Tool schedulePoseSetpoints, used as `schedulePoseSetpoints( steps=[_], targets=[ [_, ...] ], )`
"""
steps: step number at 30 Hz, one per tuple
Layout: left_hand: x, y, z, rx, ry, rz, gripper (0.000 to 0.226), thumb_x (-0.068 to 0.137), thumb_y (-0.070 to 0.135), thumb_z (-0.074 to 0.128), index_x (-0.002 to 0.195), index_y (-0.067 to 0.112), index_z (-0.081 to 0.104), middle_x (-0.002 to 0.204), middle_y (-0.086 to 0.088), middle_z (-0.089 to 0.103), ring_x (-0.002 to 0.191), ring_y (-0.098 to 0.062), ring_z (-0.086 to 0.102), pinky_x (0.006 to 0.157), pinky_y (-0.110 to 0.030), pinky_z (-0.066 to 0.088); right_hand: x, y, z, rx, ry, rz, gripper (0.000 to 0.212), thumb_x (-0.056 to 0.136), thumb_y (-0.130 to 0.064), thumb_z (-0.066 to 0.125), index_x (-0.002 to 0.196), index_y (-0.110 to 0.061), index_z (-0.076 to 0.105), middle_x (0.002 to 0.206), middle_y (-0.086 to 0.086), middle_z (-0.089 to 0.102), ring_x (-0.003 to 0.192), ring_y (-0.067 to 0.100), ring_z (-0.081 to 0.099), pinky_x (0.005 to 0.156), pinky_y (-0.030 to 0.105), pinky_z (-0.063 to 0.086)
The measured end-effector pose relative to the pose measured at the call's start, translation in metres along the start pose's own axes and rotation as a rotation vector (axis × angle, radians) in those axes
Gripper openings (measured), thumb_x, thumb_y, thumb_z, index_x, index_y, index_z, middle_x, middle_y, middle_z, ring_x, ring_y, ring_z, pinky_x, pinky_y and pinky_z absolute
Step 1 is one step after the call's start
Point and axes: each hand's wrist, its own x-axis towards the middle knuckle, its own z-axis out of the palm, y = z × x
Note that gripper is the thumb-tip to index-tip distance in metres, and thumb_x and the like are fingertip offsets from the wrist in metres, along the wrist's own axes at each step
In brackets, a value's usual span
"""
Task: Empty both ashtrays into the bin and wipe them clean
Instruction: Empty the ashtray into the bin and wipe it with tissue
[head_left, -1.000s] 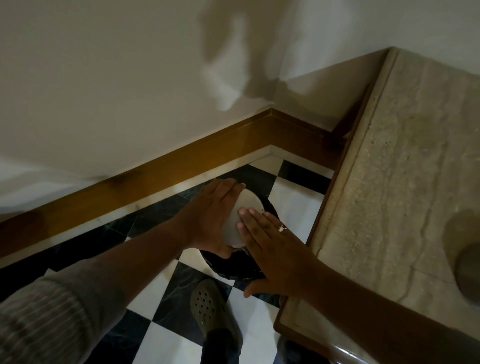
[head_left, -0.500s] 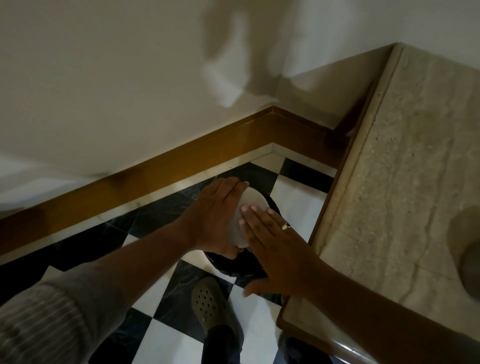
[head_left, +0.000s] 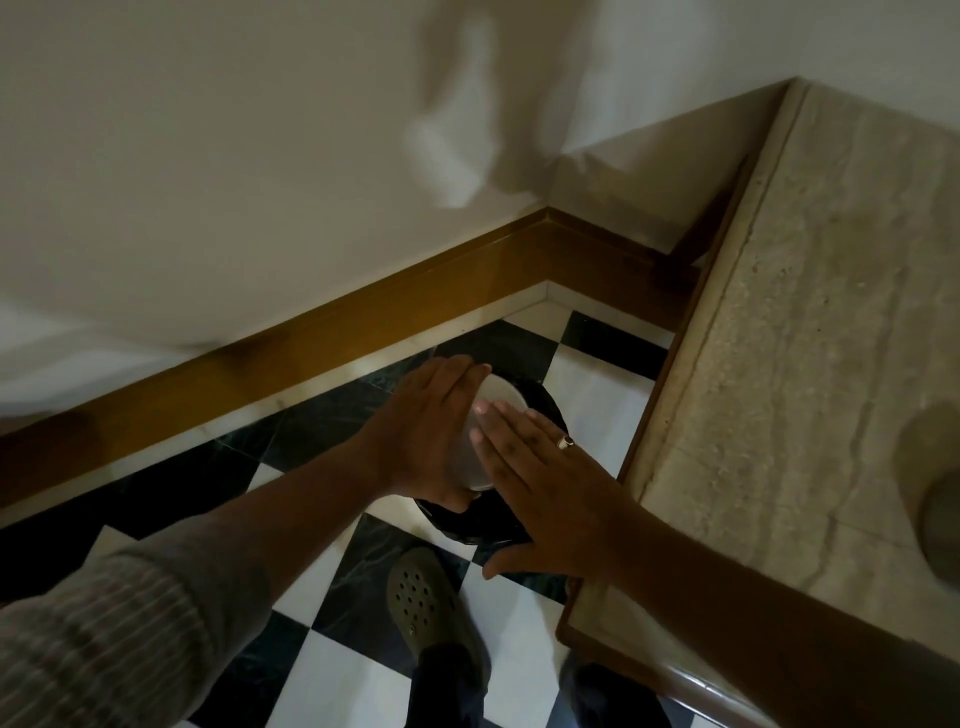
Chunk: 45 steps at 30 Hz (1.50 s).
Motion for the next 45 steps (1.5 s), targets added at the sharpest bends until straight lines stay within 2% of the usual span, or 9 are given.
schedulePoseSetpoints(
  steps=[14, 17, 21, 24, 28, 36, 40, 43, 45],
  targets=[
    [-0.004, -0.001, 0.002, -0.037, 0.051, -0.01, 0.123, 0.049, 0.075, 0.068, 0.144, 0.003, 0.034, 0.146, -0.016, 0.043, 0.133, -0.031, 0.04, 0.114, -0.045, 0.034, 0.0, -0.001, -0.007, 0.005, 0.056, -0.052, 0.12, 0.07, -0.087, 0.039, 0.15, -0.002, 0.01, 0.158, 0.021, 0.009, 0.148, 0.035, 0.011, 0.12, 0.048, 0.019],
    [-0.003, 0.003, 0.002, -0.023, 0.033, -0.017, 0.125, 0.048, 0.078, 0.065, 0.145, 0.005, 0.032, 0.147, -0.015, 0.041, 0.133, -0.03, 0.039, 0.113, -0.046, 0.034, -0.003, -0.002, -0.006, -0.039, 0.018, -0.042, 0.125, 0.065, -0.09, 0.04, 0.15, -0.001, 0.015, 0.158, 0.022, 0.015, 0.147, 0.036, 0.014, 0.116, 0.052, 0.026],
    [0.0, 0.003, -0.002, -0.087, 0.119, -0.028, 0.121, 0.048, 0.072, 0.071, 0.14, 0.0, 0.038, 0.143, -0.018, 0.046, 0.131, -0.033, 0.043, 0.112, -0.048, 0.036, -0.005, -0.005, -0.016, 0.02, 0.165, -0.001, 0.119, 0.071, -0.088, 0.037, 0.149, -0.001, 0.014, 0.158, 0.023, 0.016, 0.148, 0.035, 0.013, 0.121, 0.047, 0.016],
    [0.0, 0.004, -0.004, -0.052, 0.095, -0.01, 0.122, 0.047, 0.074, 0.069, 0.14, 0.001, 0.037, 0.141, -0.016, 0.047, 0.127, -0.03, 0.044, 0.109, -0.046, 0.038, -0.005, -0.003, -0.011, -0.021, 0.026, -0.028, 0.126, 0.066, -0.09, 0.041, 0.151, -0.001, 0.011, 0.16, 0.022, 0.01, 0.148, 0.035, 0.007, 0.118, 0.052, 0.023],
    [-0.002, 0.004, -0.005, -0.066, 0.109, -0.003, 0.12, 0.049, 0.073, 0.068, 0.14, 0.001, 0.037, 0.143, -0.018, 0.046, 0.13, -0.032, 0.043, 0.113, -0.046, 0.035, -0.005, -0.003, -0.013, 0.001, 0.096, -0.02, 0.122, 0.068, -0.087, 0.042, 0.149, 0.0, 0.016, 0.158, 0.023, 0.016, 0.147, 0.036, 0.014, 0.119, 0.049, 0.022],
    [-0.004, 0.005, -0.004, -0.02, 0.069, 0.016, 0.122, 0.049, 0.075, 0.067, 0.141, 0.001, 0.036, 0.142, -0.018, 0.046, 0.129, -0.032, 0.043, 0.111, -0.047, 0.036, -0.007, -0.005, -0.007, -0.055, 0.018, -0.005, 0.129, 0.062, -0.085, 0.054, 0.151, -0.003, 0.01, 0.16, 0.021, 0.011, 0.147, 0.037, 0.013, 0.118, 0.051, 0.022],
    [-0.003, 0.009, -0.002, -0.038, 0.079, 0.039, 0.117, 0.052, 0.074, 0.068, 0.138, -0.001, 0.04, 0.141, -0.02, 0.048, 0.129, -0.035, 0.046, 0.109, -0.05, 0.039, -0.006, -0.011, -0.002, -0.06, 0.097, 0.049, 0.122, 0.063, -0.073, 0.066, 0.15, -0.004, 0.014, 0.157, 0.022, 0.021, 0.145, 0.038, 0.022, 0.118, 0.048, 0.023],
    [-0.003, 0.009, -0.001, -0.02, 0.088, 0.053, 0.12, 0.051, 0.076, 0.066, 0.14, 0.001, 0.037, 0.141, -0.018, 0.047, 0.128, -0.032, 0.045, 0.11, -0.046, 0.039, -0.005, -0.011, 0.0, -0.075, 0.03, 0.041, 0.125, 0.055, -0.066, 0.076, 0.148, -0.003, 0.022, 0.155, 0.022, 0.027, 0.142, 0.038, 0.03, 0.114, 0.049, 0.027],
    [-0.005, 0.01, 0.001, -0.028, 0.113, 0.06, 0.12, 0.051, 0.076, 0.067, 0.138, -0.001, 0.037, 0.14, -0.019, 0.049, 0.128, -0.033, 0.046, 0.112, -0.044, 0.037, -0.005, -0.011, 0.0, -0.096, 0.047, 0.05, 0.11, 0.061, -0.055, 0.078, 0.144, -0.002, 0.029, 0.151, 0.023, 0.036, 0.138, 0.038, 0.038, 0.11, 0.049, 0.035]
  ],
)
